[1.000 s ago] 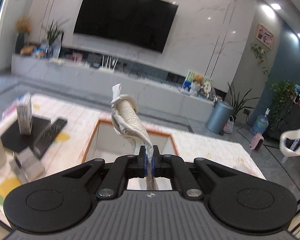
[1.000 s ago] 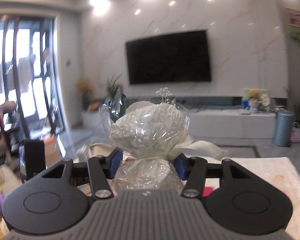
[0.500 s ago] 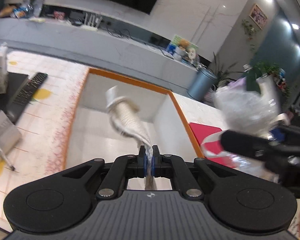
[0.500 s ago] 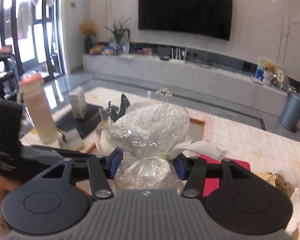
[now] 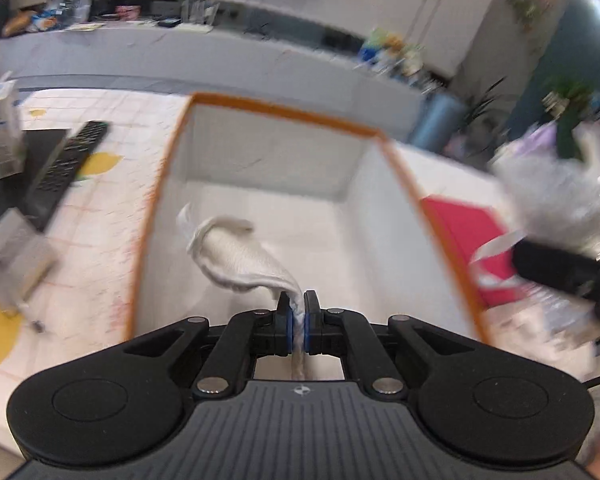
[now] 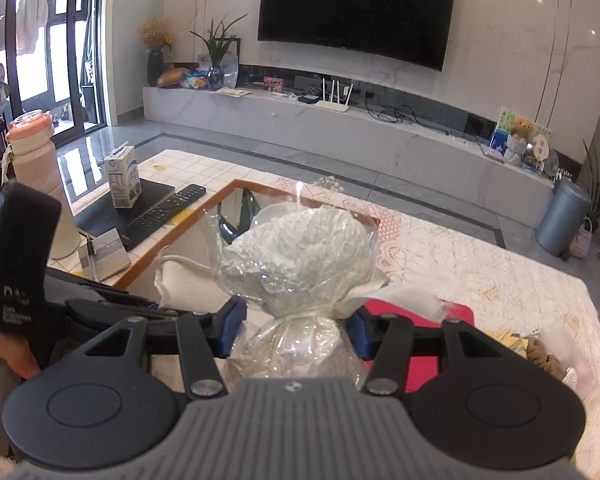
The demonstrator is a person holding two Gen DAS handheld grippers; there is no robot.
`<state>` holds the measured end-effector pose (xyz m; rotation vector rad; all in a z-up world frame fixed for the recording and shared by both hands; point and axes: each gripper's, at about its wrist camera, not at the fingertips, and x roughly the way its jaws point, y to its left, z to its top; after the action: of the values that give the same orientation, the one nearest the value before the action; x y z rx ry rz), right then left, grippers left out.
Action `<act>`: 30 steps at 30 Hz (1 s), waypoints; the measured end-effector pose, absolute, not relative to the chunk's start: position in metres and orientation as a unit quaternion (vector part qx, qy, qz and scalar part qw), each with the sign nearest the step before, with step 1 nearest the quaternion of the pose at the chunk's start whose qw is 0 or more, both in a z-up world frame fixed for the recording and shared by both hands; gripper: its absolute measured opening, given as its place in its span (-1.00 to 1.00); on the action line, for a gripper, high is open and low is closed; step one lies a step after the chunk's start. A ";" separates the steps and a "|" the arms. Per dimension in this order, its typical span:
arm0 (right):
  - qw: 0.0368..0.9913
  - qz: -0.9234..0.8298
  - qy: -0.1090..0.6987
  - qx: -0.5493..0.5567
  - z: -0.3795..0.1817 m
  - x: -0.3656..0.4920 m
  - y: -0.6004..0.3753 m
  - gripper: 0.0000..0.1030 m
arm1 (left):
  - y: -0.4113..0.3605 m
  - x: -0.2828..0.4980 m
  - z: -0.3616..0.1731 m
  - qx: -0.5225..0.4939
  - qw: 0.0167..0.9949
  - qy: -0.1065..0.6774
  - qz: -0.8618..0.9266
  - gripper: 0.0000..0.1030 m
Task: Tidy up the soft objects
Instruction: 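Carry the beige cloth bag in the left tool while the right tool carries the bundle toward the box, then lower the plastic bundle into the cardboard box and open the right tool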
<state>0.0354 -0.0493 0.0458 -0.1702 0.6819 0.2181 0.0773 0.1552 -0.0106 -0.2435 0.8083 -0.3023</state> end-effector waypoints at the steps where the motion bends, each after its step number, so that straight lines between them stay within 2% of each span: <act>1: 0.934 0.107 0.332 -0.082 0.046 0.035 -0.048 0.03 | 0.156 0.076 -0.007 -0.132 0.900 0.379 -0.168 -0.90; 3: 0.934 0.109 0.332 -0.075 0.046 0.033 -0.050 0.03 | 0.159 0.076 -0.004 -0.161 0.892 0.369 -0.205 -0.89; 5: 0.934 0.110 0.333 -0.072 0.047 0.026 -0.052 0.03 | 0.159 0.084 -0.012 -0.166 0.882 0.398 -0.188 -0.82; 7: 0.934 0.110 0.333 -0.072 0.046 0.025 -0.052 0.03 | 0.151 0.089 -0.025 -0.098 0.887 0.436 -0.117 -0.68; 8: 0.934 0.111 0.333 -0.073 0.046 0.024 -0.052 0.03 | 0.143 0.090 -0.032 -0.043 0.892 0.445 -0.069 -0.67; 10: 0.933 0.112 0.333 -0.074 0.046 0.022 -0.052 0.03 | 0.123 0.083 -0.037 0.060 0.898 0.437 -0.017 -0.36; 12: 0.933 0.111 0.334 -0.076 0.047 0.022 -0.054 0.03 | 0.105 0.074 -0.037 0.130 0.897 0.422 0.006 0.13; 13: 0.933 0.108 0.335 -0.079 0.046 0.021 -0.054 0.03 | 0.099 0.070 -0.035 0.151 0.901 0.407 0.020 0.30; 14: 0.932 0.104 0.336 -0.082 0.046 0.023 -0.054 0.03 | 0.095 0.065 -0.032 0.168 0.906 0.386 0.038 0.59; 15: 0.932 0.103 0.338 -0.085 0.045 0.023 -0.054 0.03 | 0.092 0.060 -0.028 0.178 0.914 0.361 0.054 0.65; 17: 0.931 0.104 0.340 -0.087 0.046 0.021 -0.055 0.03 | 0.093 0.052 -0.015 0.178 0.929 0.314 0.079 0.69; 20: 0.929 0.106 0.345 -0.088 0.043 0.022 -0.056 0.03 | 0.109 0.044 0.002 0.125 0.947 0.278 0.100 0.78; 24: 0.928 0.106 0.347 -0.088 0.039 0.025 -0.054 0.03 | 0.136 0.048 0.014 0.052 0.948 0.272 0.158 0.78; 30: 0.913 0.147 0.379 -0.043 0.024 0.052 -0.040 0.03 | 0.160 0.052 0.014 0.015 0.940 0.293 0.174 0.78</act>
<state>0.0522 -0.0404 0.0239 -0.0891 0.7810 0.3024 0.0523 0.1598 0.0135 0.0304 0.5987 0.3547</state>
